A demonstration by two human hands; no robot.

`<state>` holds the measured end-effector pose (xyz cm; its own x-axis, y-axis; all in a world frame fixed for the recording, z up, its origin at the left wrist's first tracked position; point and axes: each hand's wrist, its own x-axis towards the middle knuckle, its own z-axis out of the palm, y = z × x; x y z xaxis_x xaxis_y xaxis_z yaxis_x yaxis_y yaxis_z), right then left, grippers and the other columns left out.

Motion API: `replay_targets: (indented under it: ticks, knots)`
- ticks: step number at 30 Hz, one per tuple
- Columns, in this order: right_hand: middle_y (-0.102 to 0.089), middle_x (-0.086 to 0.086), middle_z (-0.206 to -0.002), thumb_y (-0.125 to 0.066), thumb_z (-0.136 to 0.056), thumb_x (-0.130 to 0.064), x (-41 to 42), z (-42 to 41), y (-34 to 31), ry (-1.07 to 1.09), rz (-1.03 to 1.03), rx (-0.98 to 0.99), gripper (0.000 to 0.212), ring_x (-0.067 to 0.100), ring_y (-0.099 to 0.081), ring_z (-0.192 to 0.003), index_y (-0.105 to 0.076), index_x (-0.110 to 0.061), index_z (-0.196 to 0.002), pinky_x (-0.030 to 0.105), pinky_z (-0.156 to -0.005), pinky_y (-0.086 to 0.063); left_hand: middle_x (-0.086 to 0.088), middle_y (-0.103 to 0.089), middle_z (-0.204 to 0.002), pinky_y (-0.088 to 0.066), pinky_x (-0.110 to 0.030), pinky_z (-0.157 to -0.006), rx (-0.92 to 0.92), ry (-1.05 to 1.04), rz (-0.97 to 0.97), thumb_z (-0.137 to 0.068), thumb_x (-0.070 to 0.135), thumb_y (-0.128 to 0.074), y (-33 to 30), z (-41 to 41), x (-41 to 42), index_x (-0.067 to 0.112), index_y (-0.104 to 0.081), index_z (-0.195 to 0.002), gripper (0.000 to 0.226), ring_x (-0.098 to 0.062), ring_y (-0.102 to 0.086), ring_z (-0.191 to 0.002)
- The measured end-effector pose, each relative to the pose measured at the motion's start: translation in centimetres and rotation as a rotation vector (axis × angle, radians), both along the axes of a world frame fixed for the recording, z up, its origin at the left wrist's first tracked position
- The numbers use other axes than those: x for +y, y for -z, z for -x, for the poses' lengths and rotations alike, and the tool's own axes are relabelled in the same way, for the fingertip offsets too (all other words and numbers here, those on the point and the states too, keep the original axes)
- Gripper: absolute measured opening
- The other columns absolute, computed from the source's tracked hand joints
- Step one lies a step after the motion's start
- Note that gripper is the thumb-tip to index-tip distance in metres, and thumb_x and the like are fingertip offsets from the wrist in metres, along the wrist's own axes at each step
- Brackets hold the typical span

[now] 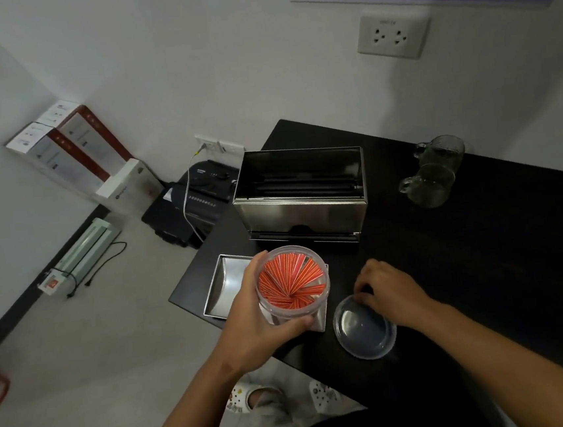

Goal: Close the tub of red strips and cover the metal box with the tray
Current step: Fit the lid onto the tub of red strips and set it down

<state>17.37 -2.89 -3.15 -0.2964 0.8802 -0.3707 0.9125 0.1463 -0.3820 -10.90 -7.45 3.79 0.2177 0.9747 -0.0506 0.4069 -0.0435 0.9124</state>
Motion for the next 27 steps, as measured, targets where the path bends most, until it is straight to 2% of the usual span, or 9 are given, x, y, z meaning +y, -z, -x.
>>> replay_targets:
  ticks: [2, 4, 7, 10, 13, 15, 19, 23, 27]
  knots:
    - [-0.057, -0.014, -0.108, -0.068, -0.099, -0.037, 0.1, -0.2, -0.4, 0.032, 0.001, 0.023, 0.007, 0.008, -0.058, -0.107, -0.073, -0.032, -0.1, 0.022, -0.084, -0.046, 0.037, -0.05, -0.142, -0.047, -0.008, -0.103, 0.0, 0.008, 0.02, -0.071, 0.05, -0.095, 0.0, 0.4, -0.4, 0.061, -0.025, -0.15, 0.106, 0.008, -0.051, -0.135]
    - [-0.061, -0.016, -0.099, -0.066, -0.101, -0.036, 0.2, -0.3, -1.1, 0.083, 0.022, 0.062, 0.011, 0.005, -0.062, -0.095, -0.066, -0.035, -0.09, 0.022, -0.079, -0.049, 0.034, -0.051, -0.143, -0.048, -0.01, -0.103, 0.002, 0.021, 0.042, -0.072, 0.046, -0.096, 0.1, 0.9, -0.8, 0.058, -0.026, -0.151, 0.107, 0.007, -0.052, -0.135]
    - [-0.07, -0.011, -0.09, -0.064, -0.103, -0.033, 0.2, -0.3, -3.1, 0.143, 0.066, 0.144, 0.013, 0.005, -0.068, -0.082, -0.064, -0.034, -0.09, 0.03, -0.075, -0.059, 0.033, -0.053, -0.143, -0.047, -0.005, -0.097, 0.01, 0.018, 0.05, -0.071, 0.046, -0.096, 0.1, 1.4, -1.3, 0.061, -0.027, -0.15, 0.106, 0.007, -0.053, -0.134]
    - [-0.073, -0.01, -0.089, -0.067, -0.102, -0.032, -0.1, 0.0, -5.8, 0.149, 0.033, 0.243, 0.01, 0.004, -0.07, -0.082, -0.066, -0.033, -0.092, 0.034, -0.078, -0.063, 0.029, -0.053, -0.145, -0.05, -0.01, -0.101, 0.018, 0.017, 0.06, -0.07, 0.05, -0.096, 0.0, 2.2, -1.6, 0.052, -0.025, -0.156, 0.111, 0.003, -0.055, -0.135]
    - [-0.073, -0.012, -0.091, -0.069, -0.101, -0.031, -0.3, 0.9, -8.3, 0.166, -0.015, 0.363, 0.007, 0.002, -0.071, -0.086, -0.067, -0.036, -0.095, 0.032, -0.079, -0.063, 0.03, -0.052, -0.146, -0.053, -0.017, -0.101, 0.041, 0.016, 0.042, -0.068, 0.055, -0.095, -0.4, 2.8, -1.5, 0.052, -0.026, -0.156, 0.111, 0.004, -0.054, -0.135]
    - [-0.071, -0.015, -0.097, -0.07, -0.1, -0.03, -0.3, 1.8, -9.6, 0.182, -0.058, 0.433, 0.007, -0.001, -0.068, -0.092, -0.068, -0.036, -0.105, 0.028, -0.082, -0.059, 0.029, -0.053, -0.145, -0.053, -0.016, -0.1, 0.046, 0.016, 0.029, -0.068, 0.057, -0.094, -0.6, 3.1, -1.4, 0.051, -0.028, -0.155, 0.109, 0.004, -0.055, -0.134]
    - [-0.061, -0.018, -0.109, -0.067, -0.102, -0.029, -0.2, 3.7, -11.5, 0.179, -0.117, 0.511, 0.041, -0.002, -0.061, -0.106, -0.062, -0.027, -0.143, 0.016, -0.088, -0.046, 0.034, -0.051, -0.143, -0.048, -0.006, -0.099, 0.047, 0.01, 0.013, -0.067, 0.062, -0.092, -1.3, 3.6, -1.2, 0.053, -0.024, -0.155, 0.111, 0.008, -0.053, -0.133]
    - [-0.058, -0.019, -0.116, -0.064, -0.105, -0.024, -0.2, 5.7, -13.0, 0.142, -0.175, 0.619, 0.038, -0.006, -0.057, -0.114, -0.065, -0.021, -0.142, 0.006, -0.092, -0.043, 0.041, -0.048, -0.142, -0.04, 0.001, -0.098, 0.039, 0.003, -0.037, -0.069, 0.061, -0.091, -2.4, 3.7, -0.8, 0.066, -0.023, -0.148, 0.104, 0.012, -0.05, -0.134]
    - [-0.055, -0.019, -0.137, -0.064, -0.104, -0.028, -0.7, 7.5, -13.6, 0.055, -0.187, 0.716, 0.034, -0.014, -0.047, -0.129, -0.068, -0.025, -0.138, 0.004, -0.093, -0.048, 0.032, -0.053, -0.142, -0.046, -0.006, -0.099, -0.01, 0.016, -0.046, -0.071, 0.057, -0.092, -3.8, 3.4, -0.1, 0.063, -0.031, -0.147, 0.097, 0.004, -0.055, -0.133]
